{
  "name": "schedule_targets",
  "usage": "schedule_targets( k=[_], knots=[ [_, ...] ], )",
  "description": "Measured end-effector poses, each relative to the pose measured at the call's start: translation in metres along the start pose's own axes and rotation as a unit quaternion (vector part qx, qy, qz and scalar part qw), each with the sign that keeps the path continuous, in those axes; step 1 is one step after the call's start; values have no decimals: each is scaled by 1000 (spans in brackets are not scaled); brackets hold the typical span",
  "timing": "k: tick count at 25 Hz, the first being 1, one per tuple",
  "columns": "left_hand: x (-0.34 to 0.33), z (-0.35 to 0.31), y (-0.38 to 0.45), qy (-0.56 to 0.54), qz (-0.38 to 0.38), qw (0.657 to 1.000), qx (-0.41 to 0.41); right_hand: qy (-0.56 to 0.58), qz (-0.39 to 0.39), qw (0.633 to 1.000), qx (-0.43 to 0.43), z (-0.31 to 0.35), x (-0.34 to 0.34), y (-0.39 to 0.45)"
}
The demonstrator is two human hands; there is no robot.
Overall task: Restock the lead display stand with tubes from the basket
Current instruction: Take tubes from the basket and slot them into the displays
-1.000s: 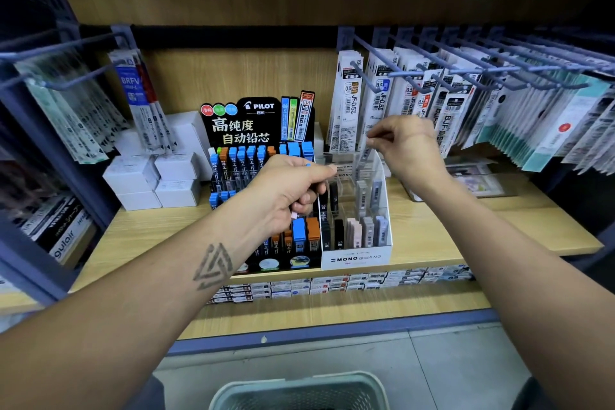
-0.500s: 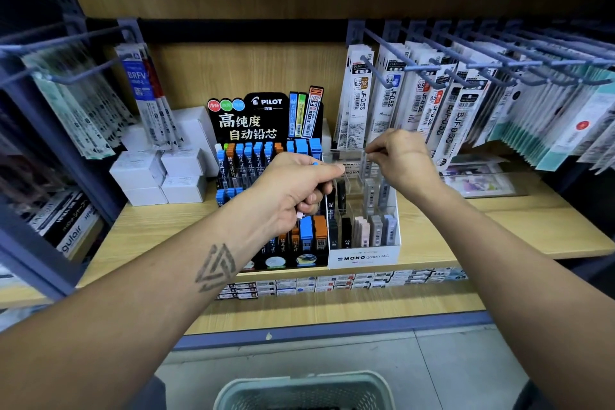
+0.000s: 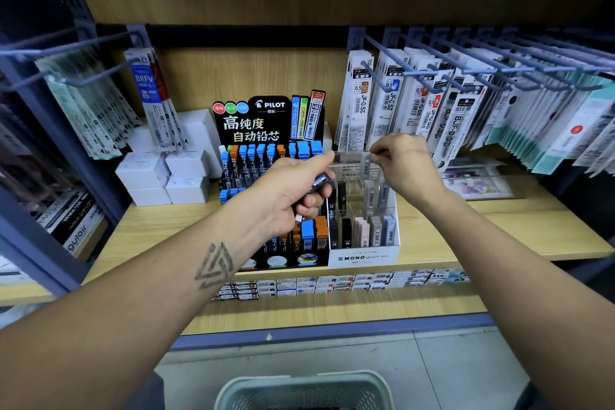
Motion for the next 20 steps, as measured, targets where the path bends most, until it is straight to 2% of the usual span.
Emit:
schedule_targets(
  k=[2, 3, 4, 6, 7, 8, 10, 13, 16, 20],
  knots=[
    [1, 1, -2, -20, 3, 1000, 6, 50, -15, 999, 1, 14, 10, -10],
    [2, 1, -3, -31, 4, 999, 7, 141, 6, 990, -5, 25, 10, -17],
    [4, 2, -4, -41, 5, 999, 7, 264, 58, 963, -11, 40, 6, -26],
    [7, 1, -7, -48, -1, 999, 3, 456, 180, 872, 7, 79, -5, -47],
    [9, 1, -9, -46, -7, 999, 1, 494, 216, 842, 24, 93, -9, -55],
    [11, 0, -11, -40, -12, 999, 0, 511, 232, 827, 37, 99, -10, -60],
    [16, 1, -15, -21, -16, 1000, 3, 519, 221, 825, 36, 100, -7, -60],
    [26, 0, -21, 7, -11, 1000, 4, 557, 185, 810, -17, 85, -6, -55],
    [38, -12, -24, 41, -14, 998, -36, 570, 182, 800, -53, 74, -12, -54],
    [38, -26, -25, 90, -25, 991, -100, 434, 198, 878, 28, 86, -3, -55]
  ],
)
Point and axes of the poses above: each hand's wrist, its own y-axis towards the middle knuckle, its own x-axis out of the back of the hand, z = x × y, the point moved 9 cm from there along y, towards the middle knuckle, and after that the axes turned 7 degrees about z, right-handed, at the moved point
